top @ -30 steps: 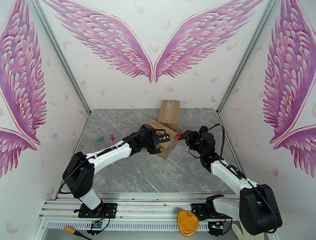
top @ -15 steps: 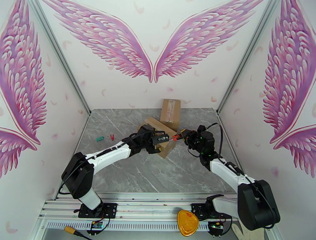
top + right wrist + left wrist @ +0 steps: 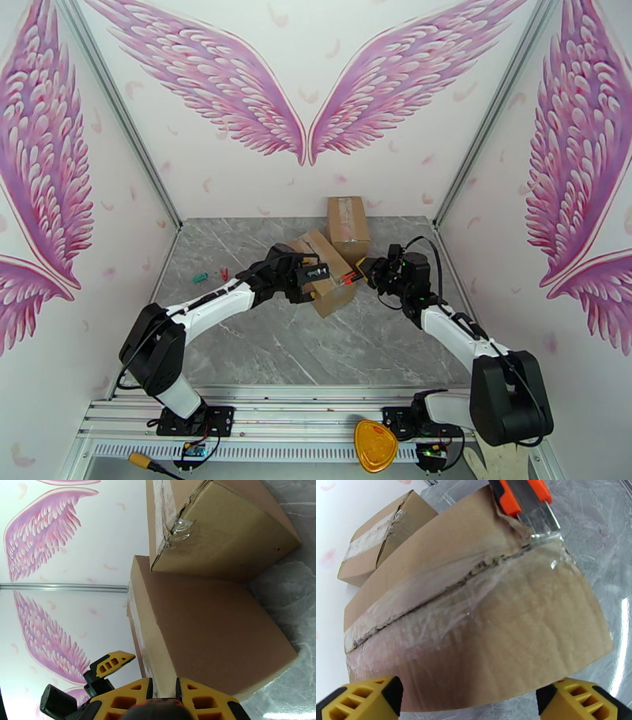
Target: Unpack the express box
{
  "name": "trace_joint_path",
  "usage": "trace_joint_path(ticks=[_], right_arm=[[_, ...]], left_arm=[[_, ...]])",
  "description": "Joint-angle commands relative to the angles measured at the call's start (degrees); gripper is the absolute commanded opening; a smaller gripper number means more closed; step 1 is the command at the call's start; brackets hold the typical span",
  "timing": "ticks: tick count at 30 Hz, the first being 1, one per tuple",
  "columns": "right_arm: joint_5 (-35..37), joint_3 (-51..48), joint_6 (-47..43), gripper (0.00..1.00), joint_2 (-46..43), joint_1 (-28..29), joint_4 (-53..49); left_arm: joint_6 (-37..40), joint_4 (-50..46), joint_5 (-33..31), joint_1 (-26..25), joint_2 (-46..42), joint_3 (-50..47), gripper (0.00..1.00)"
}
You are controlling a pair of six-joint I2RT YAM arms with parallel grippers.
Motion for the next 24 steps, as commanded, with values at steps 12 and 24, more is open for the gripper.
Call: trace_joint_path(ticks=[12, 24], right_arm=[[0.4, -7.8, 11.0, 0.0, -1.6, 4.3, 4.7], [-6.7, -2.3, 10.4, 0.0, 7.5, 7.1, 15.9]], left_arm=[[-5.2, 13.3, -4.5, -6.6, -2.1, 0.5, 0.94], [-4.2, 16.3, -6.8, -10.6, -4.2, -1.5, 0.93]])
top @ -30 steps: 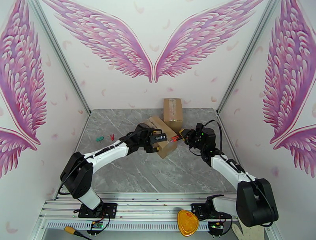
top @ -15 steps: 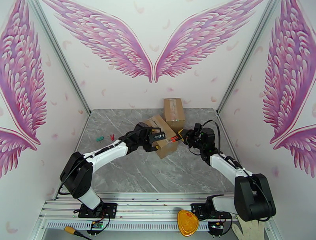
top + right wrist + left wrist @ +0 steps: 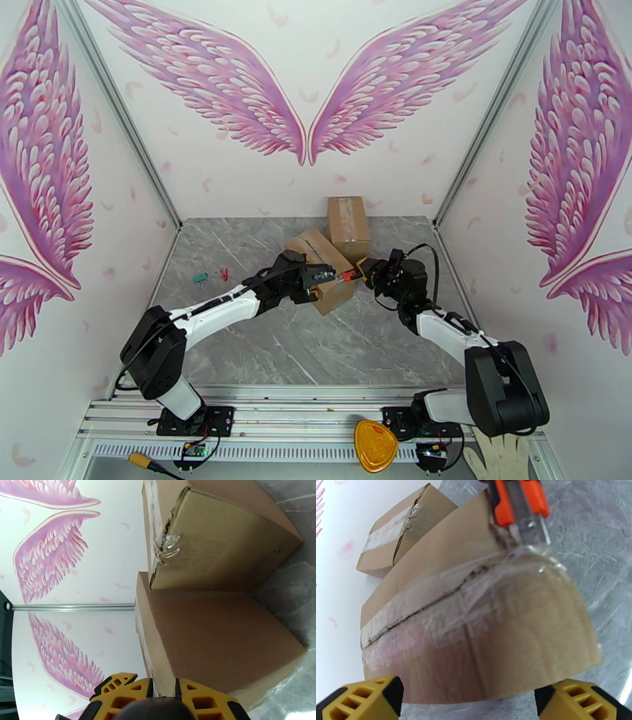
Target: Unpack the express box
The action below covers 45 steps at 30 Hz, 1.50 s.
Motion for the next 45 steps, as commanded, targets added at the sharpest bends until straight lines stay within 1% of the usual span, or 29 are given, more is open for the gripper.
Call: trace_joint_path(ticks=[1, 5, 8, 10, 13, 15, 17, 21, 25, 28, 31, 34, 41, 45], right_arm=[[-11.5, 2.2, 0.3, 0.0, 3.6, 5.8, 0.5], [-12.6, 3.5, 0.3, 0.0, 6.0, 6.3, 1.1], [-14.7, 4.0, 0.1, 0.0, 7.6, 6.7, 1.4], [-16.2, 4.3, -0.6, 0.0, 8.0, 6.6, 0.2], [-17.3, 5.0, -4.0, 0.0, 7.0, 6.2, -4.9], [-16.4, 4.8, -5.9, 0.0, 6.0, 5.4, -7.9], [-15.7, 4.6, -6.2, 0.0, 5.5, 4.5, -8.6], [-13.1, 5.1, -6.0, 0.0, 5.5, 3.9, -8.2], [-10.7, 6.6, -5.7, 0.0, 5.8, 3.9, -7.9], [-10.7, 8.2, -5.7, 0.0, 6.2, 3.9, -7.4], [-11.4, 9.9, -5.7, 0.0, 6.6, 4.1, -7.7], [-11.9, 10.7, -5.9, 0.0, 7.1, 4.6, -7.7], [-13.1, 9.4, -5.3, 0.0, 7.1, 5.0, -7.0], [-14.8, 9.6, -5.1, 0.0, 8.1, 5.0, -7.0]], left_arm=[[-2.6, 12.1, 5.9, -5.2, -3.7, 0.0, 0.93], [-2.3, 11.5, 4.6, -5.5, -4.8, -1.0, 0.94], [-0.4, 11.0, 3.8, -5.0, -4.1, -0.7, 0.94], [0.2, 10.8, 4.5, -3.7, -3.6, -0.3, 0.94], [0.4, 9.1, 7.7, -1.0, -3.8, 0.2, 0.93], [1.4, 6.2, 11.4, 0.5, -4.6, 0.6, 0.93], [2.6, 2.0, 15.8, 1.1, -6.0, 1.1, 0.93], [2.9, -4.9, 20.2, 1.3, -9.6, 1.2, 0.93], [3.6, -12.3, 20.7, 1.6, -13.4, 1.0, 0.95], [5.9, -15.0, 18.4, 1.6, -14.9, -0.8, 0.97], [7.3, -14.3, 16.5, 1.7, -14.5, -2.3, 0.97], [7.2, -12.2, 17.1, 2.3, -13.2, -2.9, 0.98], [8.8, -11.2, 18.2, 4.4, -9.2, -3.5, 0.97], [9.2, -8.4, 17.1, 5.4, -7.8, -4.0, 0.96]])
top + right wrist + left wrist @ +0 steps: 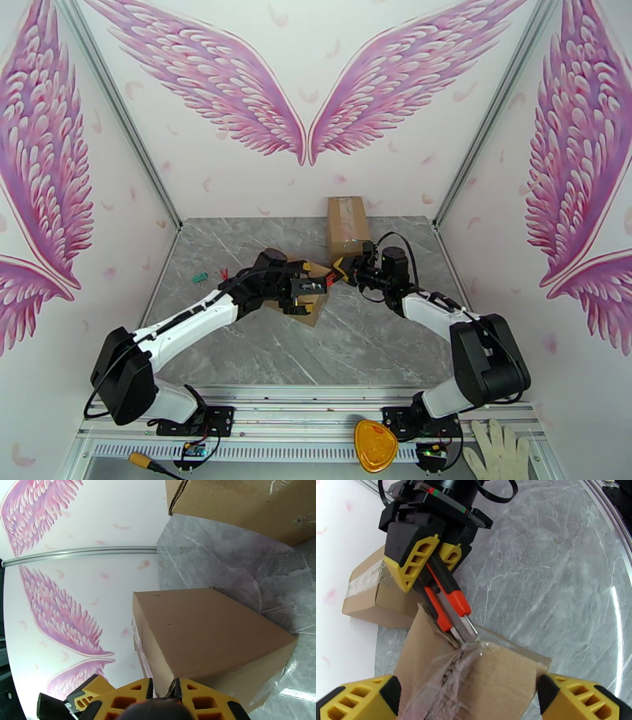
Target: Unpack the express box
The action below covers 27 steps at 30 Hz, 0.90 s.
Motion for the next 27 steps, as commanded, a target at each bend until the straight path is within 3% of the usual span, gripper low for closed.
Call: trace_joint_path(ticks=[1, 6, 18, 27], right_arm=[[-3.5, 0.9, 0.0, 0.0, 1.1, 0.5, 0.2], [-5.4, 0.3, 0.7, 0.0, 1.3, 0.5, -0.9], [-7.1, 4.0, -3.4, 0.0, 1.5, 0.1, -9.3], [-6.6, 4.1, -2.7, 0.0, 2.2, 0.2, -8.6]], left_arm=[[1.4, 1.7, -3.8, 1.3, 2.6, -1.4, 0.96], [0.0, 8.5, -5.2, 3.4, 1.9, -5.1, 0.96], [6.0, -6.7, -1.0, 2.6, 3.1, -0.6, 0.96], [10.6, -5.6, -4.8, 1.6, 7.3, 0.4, 0.97]])
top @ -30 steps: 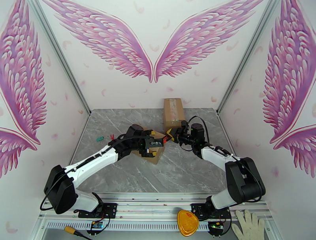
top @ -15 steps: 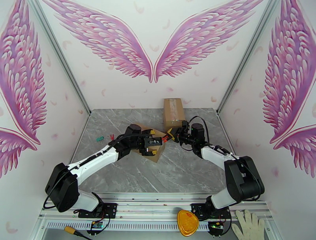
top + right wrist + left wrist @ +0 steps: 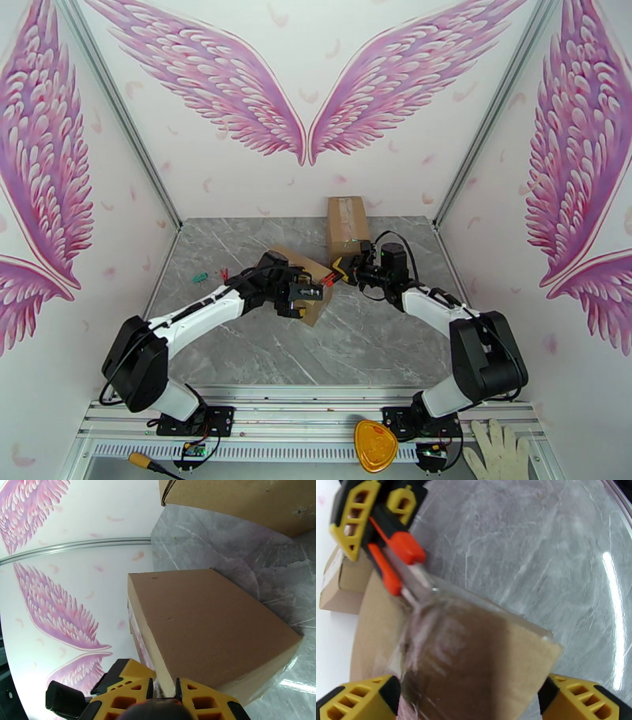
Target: Unpack the express box
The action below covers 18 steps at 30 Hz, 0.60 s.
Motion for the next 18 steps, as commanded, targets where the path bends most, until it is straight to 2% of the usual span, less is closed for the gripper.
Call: trace_joint_path(ticks=[1, 5, 11, 14, 18], right_arm=[[-3.6, 0.5, -0.3, 0.0, 0.7, 0.8, -1.9], [-5.0, 0.0, -0.8, 0.0, 0.5, 0.8, -1.9], [-10.7, -0.6, -1.1, 0.0, 1.3, 0.4, -2.2], [-13.8, 0.0, -2.8, 0.0, 1.0, -0.1, -5.6], [-16.0, 2.4, -9.0, 0.0, 0.2, -0.8, -15.6]], left_arm=[[0.8, -0.7, -4.3, -0.2, 1.8, 0.4, 0.96], [-3.3, 5.4, -4.0, 0.9, 1.8, -0.1, 0.95], [-3.8, 6.4, -3.9, 2.4, 1.8, -1.8, 0.93], [-2.7, 6.3, -4.7, 3.0, 1.9, -2.3, 0.93], [-1.4, 6.9, -6.2, 3.3, 2.1, -2.7, 0.92]])
